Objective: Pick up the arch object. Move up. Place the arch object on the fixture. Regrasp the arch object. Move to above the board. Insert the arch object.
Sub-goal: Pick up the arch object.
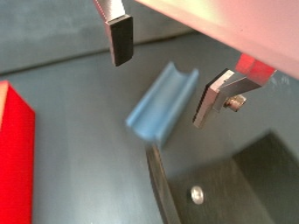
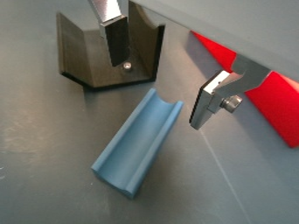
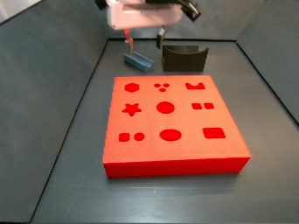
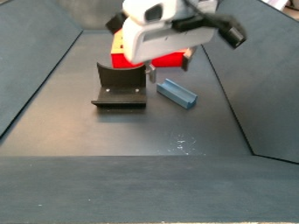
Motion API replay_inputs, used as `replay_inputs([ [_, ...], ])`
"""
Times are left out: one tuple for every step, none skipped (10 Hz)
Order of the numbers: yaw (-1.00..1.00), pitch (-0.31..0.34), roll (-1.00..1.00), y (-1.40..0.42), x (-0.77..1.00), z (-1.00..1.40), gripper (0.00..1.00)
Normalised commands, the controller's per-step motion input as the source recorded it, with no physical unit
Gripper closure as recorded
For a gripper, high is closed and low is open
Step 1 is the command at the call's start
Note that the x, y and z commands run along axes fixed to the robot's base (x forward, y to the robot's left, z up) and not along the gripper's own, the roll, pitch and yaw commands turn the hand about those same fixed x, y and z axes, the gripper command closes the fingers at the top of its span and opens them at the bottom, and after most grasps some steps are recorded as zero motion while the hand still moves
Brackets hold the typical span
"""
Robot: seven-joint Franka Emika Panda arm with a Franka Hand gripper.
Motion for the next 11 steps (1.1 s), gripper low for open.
replay_inputs([
  [0.00, 0.000, 0.00, 0.00, 0.00, -0.13, 0.00],
  [0.14, 0.000, 0.16, -0.10, -0.07, -0.78, 0.00],
  [0.18, -0.017, 0.11, -0.11, -0.30, -0.82, 0.00],
  [0.00, -0.050, -0.02, 0.00, -0.01, -0.03, 0.00],
  [0.00, -0.014, 0.00, 0.00, 0.00, -0.03, 0.00],
  [0.00, -0.089, 0.06, -0.12, -0.03, -0.54, 0.00],
  [0.00, -0.071, -0.03, 0.00, 0.00, -0.09, 0.00],
  [0.00, -0.050, -0.04, 0.00, 0.00, -0.02, 0.00],
  [0.00, -0.054, 0.00, 0.00, 0.00, -0.16, 0.00],
  [0.00, -0.111, -0.03, 0.00, -0.04, -0.05, 0.00],
  [0.00, -0.194, 0.00, -0.05, -0.16, -0.18, 0.00],
])
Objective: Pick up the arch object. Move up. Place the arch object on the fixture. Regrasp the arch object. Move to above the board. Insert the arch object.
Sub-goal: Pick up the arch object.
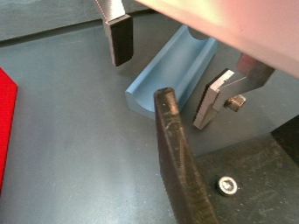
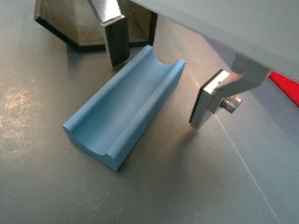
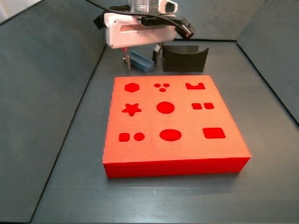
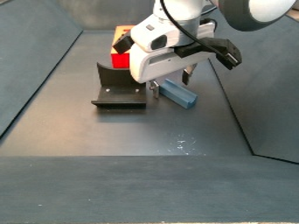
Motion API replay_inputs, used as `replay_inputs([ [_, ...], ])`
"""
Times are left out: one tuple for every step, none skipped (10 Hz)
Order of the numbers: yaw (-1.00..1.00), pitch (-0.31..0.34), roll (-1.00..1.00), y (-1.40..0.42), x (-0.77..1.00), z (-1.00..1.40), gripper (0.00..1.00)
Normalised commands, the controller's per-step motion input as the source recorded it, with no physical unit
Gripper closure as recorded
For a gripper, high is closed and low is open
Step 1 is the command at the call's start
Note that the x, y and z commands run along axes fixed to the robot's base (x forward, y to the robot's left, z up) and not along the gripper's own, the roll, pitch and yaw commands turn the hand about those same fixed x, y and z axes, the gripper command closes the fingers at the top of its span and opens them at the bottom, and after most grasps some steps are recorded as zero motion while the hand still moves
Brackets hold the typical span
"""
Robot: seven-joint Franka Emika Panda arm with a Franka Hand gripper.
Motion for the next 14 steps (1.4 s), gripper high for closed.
replay_inputs([
  [0.03, -0.321, 0.00, -0.09, -0.26, -0.29, 0.00],
  [0.00, -0.253, 0.00, -0.08, -0.17, -0.09, 0.00],
  [0.00, -0.084, 0.00, 0.00, -0.05, -0.03, 0.00],
  [0.00, -0.087, -0.02, 0.00, -0.04, 0.00, 0.00],
  [0.01, -0.146, -0.07, 0.00, -0.05, 0.00, 0.00],
  [0.00, -0.307, -0.13, 0.00, -0.07, 0.10, 0.00],
  [0.00, -0.353, -0.12, 0.00, -0.19, 0.09, 0.00],
  [0.00, -0.171, -0.02, 0.00, -0.11, 0.00, 0.00],
  [0.00, -0.163, -0.05, 0.00, -0.06, -0.17, 0.00],
  [0.00, -0.291, -0.10, 0.00, -0.11, -0.24, 0.00],
  [0.00, -0.100, -0.05, 0.00, 0.00, 0.00, 0.00],
  [0.00, -0.009, 0.00, 0.00, -0.02, 0.00, 0.00],
  [0.00, -0.153, -0.08, 0.00, -0.08, 0.20, 0.00],
  [0.00, -0.119, 0.00, 0.00, -0.04, 0.17, 0.00],
])
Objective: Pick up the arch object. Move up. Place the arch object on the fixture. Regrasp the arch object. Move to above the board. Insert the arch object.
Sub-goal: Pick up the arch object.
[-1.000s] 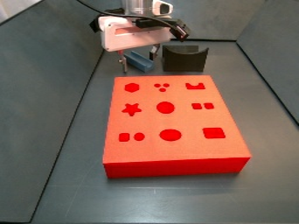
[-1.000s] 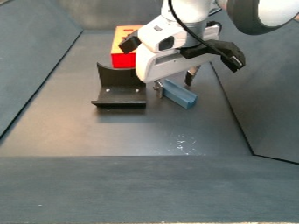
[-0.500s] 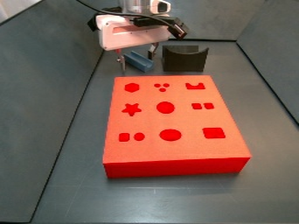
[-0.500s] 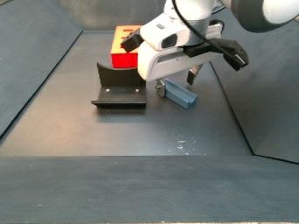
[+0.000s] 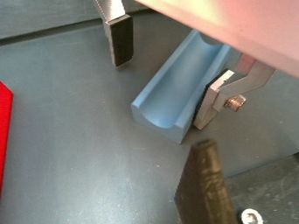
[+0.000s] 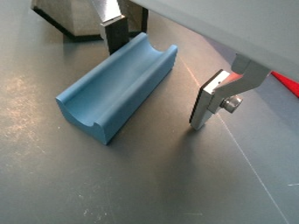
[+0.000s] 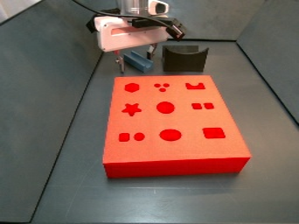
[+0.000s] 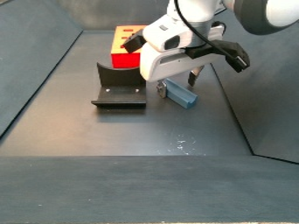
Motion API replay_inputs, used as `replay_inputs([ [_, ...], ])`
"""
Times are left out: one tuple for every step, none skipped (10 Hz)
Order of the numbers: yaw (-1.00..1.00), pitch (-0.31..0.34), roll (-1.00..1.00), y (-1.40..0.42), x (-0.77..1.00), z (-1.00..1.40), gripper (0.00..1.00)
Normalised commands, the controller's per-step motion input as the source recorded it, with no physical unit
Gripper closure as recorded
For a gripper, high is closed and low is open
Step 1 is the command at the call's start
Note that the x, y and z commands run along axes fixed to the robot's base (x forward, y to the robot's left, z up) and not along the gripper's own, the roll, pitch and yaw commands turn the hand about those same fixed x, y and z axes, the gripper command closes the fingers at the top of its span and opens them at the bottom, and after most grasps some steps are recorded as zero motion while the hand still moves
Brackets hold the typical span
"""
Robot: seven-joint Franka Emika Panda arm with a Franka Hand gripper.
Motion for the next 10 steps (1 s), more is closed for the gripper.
replay_inputs([
  [0.00, 0.001, 0.00, 0.00, 0.03, 0.00, 0.00],
  [0.00, 0.020, 0.03, -0.11, 0.03, -0.09, 0.00],
  [0.00, 0.020, 0.02, -0.04, 0.01, 0.00, 0.00],
  [0.00, 0.000, 0.00, -0.01, 0.05, 0.00, 0.00],
  [0.00, 0.000, -0.01, -0.06, 0.15, -0.13, 0.00],
  [0.00, 0.023, 0.00, 0.00, 0.18, -0.08, 0.00],
  [0.00, 0.000, 0.00, 0.00, 0.00, 0.00, 1.00],
  [0.00, 0.000, 0.00, 0.00, 0.00, 0.00, 1.00],
  [0.00, 0.000, 0.00, 0.00, 0.00, 0.00, 1.00],
  [0.00, 0.000, 0.00, 0.00, 0.00, 0.00, 1.00],
])
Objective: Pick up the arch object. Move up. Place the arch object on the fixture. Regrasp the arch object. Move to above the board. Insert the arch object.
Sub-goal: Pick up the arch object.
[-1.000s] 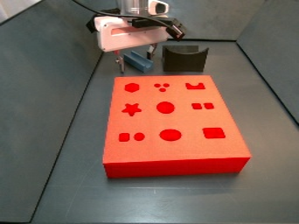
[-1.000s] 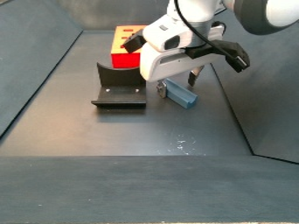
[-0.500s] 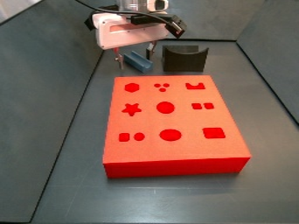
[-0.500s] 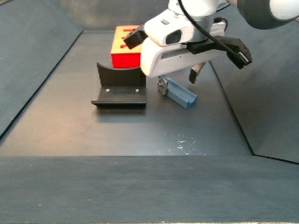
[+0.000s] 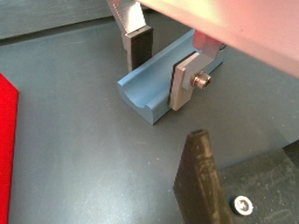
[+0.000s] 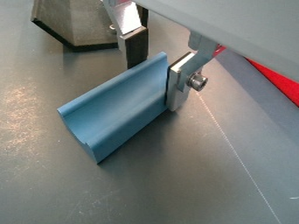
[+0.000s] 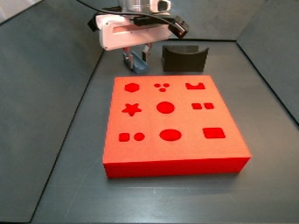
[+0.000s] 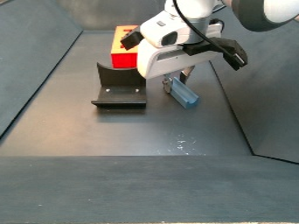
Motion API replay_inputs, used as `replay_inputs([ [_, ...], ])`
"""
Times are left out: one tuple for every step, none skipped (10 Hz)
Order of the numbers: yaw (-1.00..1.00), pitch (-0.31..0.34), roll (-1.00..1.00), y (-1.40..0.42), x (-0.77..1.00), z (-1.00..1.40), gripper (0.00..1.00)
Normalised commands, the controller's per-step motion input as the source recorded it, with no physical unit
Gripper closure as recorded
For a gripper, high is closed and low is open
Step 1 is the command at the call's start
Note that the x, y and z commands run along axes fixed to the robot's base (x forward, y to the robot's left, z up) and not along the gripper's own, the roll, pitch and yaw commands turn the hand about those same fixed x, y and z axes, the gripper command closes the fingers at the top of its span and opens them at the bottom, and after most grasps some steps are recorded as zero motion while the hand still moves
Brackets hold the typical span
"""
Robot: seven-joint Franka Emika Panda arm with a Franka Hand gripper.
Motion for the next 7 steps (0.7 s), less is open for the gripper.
replay_inputs([
  [0.00, 0.000, 0.00, 0.00, 0.00, 0.00, 1.00],
  [0.00, 0.000, 0.00, 0.00, 0.00, 0.00, 1.00],
  [0.00, 0.000, 0.00, 0.00, 0.00, 0.00, 1.00],
  [0.00, 0.000, 0.00, 0.00, 0.00, 0.00, 1.00],
  [0.00, 0.000, 0.00, 0.00, 0.00, 0.00, 1.00],
  [0.00, 0.000, 0.00, 0.00, 0.00, 0.00, 1.00],
  [0.00, 0.000, 0.00, 0.00, 0.00, 0.00, 1.00],
])
